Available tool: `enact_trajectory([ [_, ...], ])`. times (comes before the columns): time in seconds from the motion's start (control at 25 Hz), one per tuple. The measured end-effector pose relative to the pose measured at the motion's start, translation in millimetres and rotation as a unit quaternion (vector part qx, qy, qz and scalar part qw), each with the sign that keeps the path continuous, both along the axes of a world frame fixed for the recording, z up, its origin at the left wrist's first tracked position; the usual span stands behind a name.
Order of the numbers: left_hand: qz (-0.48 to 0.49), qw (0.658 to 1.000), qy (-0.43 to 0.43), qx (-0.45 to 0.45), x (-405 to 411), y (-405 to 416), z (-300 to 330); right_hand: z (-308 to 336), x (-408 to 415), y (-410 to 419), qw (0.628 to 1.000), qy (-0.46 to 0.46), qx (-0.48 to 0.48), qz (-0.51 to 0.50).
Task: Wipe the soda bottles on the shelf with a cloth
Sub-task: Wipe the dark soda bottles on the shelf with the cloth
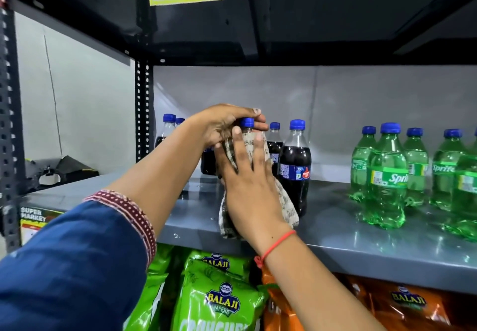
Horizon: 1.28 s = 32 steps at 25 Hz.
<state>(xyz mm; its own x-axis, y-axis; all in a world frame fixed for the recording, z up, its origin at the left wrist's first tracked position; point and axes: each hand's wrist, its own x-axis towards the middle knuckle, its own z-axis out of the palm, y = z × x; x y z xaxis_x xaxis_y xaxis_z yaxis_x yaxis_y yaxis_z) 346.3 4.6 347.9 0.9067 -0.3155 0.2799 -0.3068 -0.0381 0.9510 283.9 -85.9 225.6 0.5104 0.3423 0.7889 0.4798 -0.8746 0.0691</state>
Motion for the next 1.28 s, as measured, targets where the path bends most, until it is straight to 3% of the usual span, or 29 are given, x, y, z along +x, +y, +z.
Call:
enact_trajectory([
  [0.16,-0.006,1.000,0.016,-0.004,-4.2,1.0,0.9,1.5,-0.5,-1.6,0.996,-0.087,0.029,-0.017],
  [0.56,0.008,1.000,0.025,0.001,-8.2,-3.4,2.2,3.8,-1.1,-2.9,0.996,-0.081,-0.021,-0.010],
  [0.92,0.021,0.999,0.024,0.014,-10.7,-3.3,2.8,8.1,1.3,-6.7,0.983,-0.148,-0.088,-0.059],
  [1.04,0.020,0.999,0.036,0.023,-9.5,-4.8,3.3,11.8,1.3,-8.4,0.992,-0.089,-0.091,-0.023],
  [1.2,0.023,0.999,0.009,0.038,-7.1,-3.4,3.3,12.8,1.6,-12.1,0.975,-0.082,-0.207,-0.002],
  [1.28,0.021,0.999,0.015,0.037,-7.0,-3.1,3.4,19.9,4.6,-18.3,0.957,-0.148,-0.248,-0.028],
])
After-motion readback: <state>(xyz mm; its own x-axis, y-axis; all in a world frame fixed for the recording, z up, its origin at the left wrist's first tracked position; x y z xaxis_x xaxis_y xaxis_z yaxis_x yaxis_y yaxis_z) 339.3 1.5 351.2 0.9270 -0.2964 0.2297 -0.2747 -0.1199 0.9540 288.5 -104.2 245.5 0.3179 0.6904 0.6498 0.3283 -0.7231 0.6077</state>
